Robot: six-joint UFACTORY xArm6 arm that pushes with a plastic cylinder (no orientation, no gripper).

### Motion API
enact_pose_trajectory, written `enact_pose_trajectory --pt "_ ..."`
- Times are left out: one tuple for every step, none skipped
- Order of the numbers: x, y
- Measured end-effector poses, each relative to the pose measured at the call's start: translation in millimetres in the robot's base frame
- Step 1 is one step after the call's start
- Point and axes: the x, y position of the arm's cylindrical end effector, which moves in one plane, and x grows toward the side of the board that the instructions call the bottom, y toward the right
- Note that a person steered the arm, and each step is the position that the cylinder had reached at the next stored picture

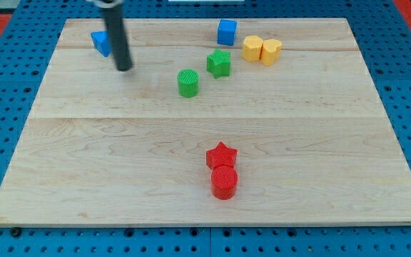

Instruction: Place the yellow heart right to the yellow hexagon

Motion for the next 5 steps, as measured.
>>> enact_pose_trajectory --pt "-27.4 -18.7" --pt "-52.9 -16.1" --pt "-53.8 41.2" --pt "-52.1 95.1" --pt "-50.7 173.1"
